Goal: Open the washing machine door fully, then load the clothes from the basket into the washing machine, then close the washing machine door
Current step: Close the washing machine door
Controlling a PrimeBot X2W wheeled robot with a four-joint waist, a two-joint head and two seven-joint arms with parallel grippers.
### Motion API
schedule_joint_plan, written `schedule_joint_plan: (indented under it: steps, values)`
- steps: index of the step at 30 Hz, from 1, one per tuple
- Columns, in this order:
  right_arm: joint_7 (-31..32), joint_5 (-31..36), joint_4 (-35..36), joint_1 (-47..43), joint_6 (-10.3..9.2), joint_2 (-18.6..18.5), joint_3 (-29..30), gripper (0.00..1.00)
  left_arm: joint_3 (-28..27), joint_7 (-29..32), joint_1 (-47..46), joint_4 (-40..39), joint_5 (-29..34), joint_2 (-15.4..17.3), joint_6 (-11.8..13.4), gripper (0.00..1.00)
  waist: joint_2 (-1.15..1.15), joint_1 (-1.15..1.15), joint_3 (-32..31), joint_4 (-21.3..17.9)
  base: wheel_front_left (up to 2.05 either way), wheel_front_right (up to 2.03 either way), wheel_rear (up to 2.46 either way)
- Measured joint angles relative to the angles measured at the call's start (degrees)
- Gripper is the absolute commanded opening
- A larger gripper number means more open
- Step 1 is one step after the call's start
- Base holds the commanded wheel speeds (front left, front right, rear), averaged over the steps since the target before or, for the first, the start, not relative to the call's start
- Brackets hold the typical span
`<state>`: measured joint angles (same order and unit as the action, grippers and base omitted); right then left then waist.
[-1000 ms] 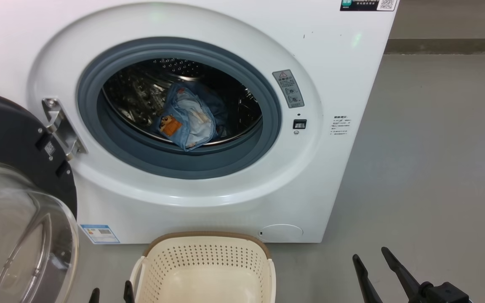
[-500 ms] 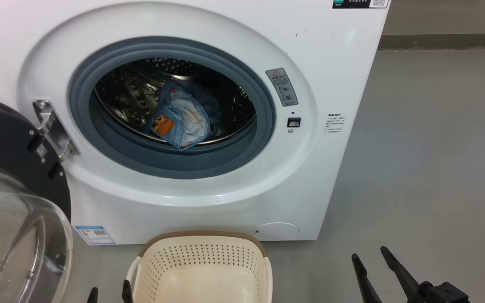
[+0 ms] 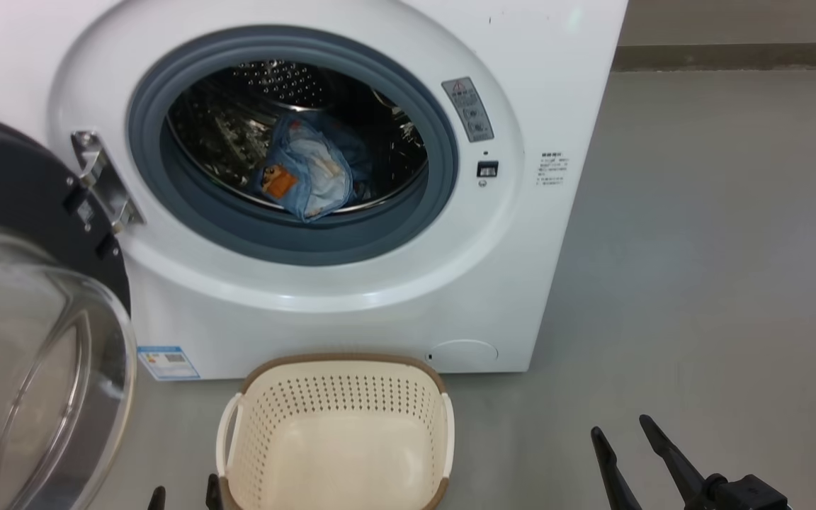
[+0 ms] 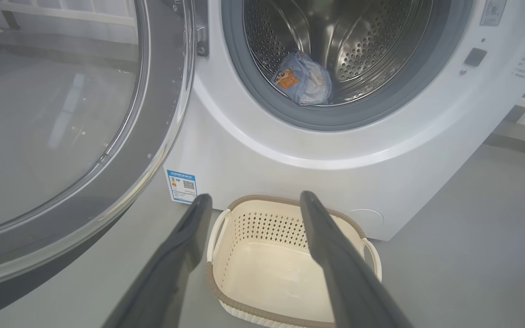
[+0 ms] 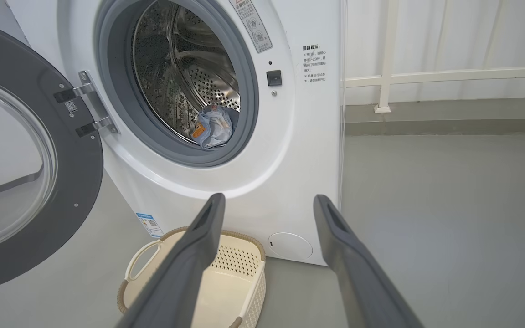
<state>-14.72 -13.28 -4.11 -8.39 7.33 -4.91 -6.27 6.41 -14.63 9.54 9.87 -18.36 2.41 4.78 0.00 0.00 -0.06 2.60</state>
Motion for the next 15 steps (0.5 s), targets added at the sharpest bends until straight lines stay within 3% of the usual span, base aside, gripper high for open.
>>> schedule_joint_plan:
  steps: [7, 15]
  values:
    - [0.0, 0.0, -0.1, 0.0, 0.00, 0.0, 0.0, 1.00, 0.1, 0.0, 0.0, 1.0, 0.6, 0.0, 0.6, 1.00, 0.00, 0.00, 0.1, 0.1, -1.07, 1.07, 0.00]
    - [0.0, 0.0, -0.1, 0.0, 0.00, 0.0, -0.1, 1.00, 0.0, 0.0, 0.0, 0.9, 1.0, 0.0, 0.6, 1.00, 0.00, 0.00, -0.1, 0.8, -0.16, 0.16, 0.00]
